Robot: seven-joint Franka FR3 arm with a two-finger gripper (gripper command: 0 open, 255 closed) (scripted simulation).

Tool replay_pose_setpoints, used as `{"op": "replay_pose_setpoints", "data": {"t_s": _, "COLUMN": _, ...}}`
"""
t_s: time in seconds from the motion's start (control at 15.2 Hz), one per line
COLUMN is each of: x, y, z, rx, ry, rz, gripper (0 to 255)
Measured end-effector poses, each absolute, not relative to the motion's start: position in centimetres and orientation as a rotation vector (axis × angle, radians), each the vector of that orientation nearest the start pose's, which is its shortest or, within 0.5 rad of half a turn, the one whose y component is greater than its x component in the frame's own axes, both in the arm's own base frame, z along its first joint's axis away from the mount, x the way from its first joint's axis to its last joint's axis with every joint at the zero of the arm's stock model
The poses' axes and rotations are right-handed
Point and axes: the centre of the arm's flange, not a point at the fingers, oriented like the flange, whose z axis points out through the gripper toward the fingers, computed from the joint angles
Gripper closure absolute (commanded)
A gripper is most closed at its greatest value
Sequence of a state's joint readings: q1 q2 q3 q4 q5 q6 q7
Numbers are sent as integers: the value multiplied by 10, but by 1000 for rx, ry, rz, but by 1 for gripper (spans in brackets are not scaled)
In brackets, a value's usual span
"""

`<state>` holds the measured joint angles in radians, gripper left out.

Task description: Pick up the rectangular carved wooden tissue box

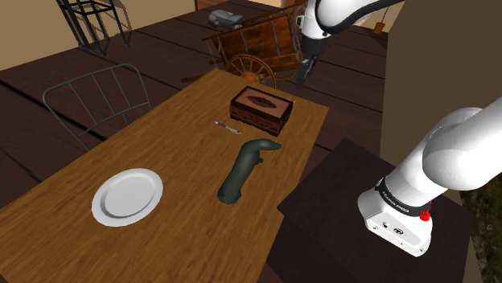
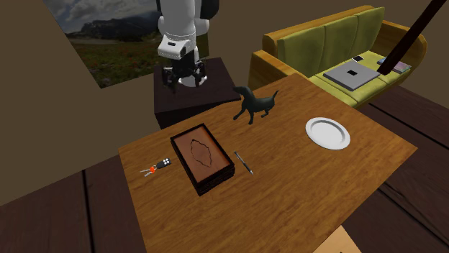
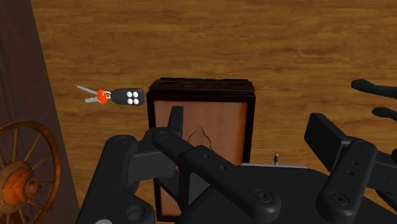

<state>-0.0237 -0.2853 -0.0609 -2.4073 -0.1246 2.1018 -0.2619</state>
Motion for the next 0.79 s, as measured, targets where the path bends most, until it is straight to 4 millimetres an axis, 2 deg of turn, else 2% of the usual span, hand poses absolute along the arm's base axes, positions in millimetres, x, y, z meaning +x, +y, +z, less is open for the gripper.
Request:
{"op": "replay_pose_setpoints", "data": {"t_s": 0.2, "x": 472, "y": -50, "z": 389, "rx": -3202, "ry": -410, "rz": 41, "gripper": 0}}
{"op": "replay_pose_setpoints", "data": {"t_s": 0.79, "x": 558, "y": -70, "z": 316, "rx": -3205, "ry": -457, "rz": -15, "gripper": 0}}
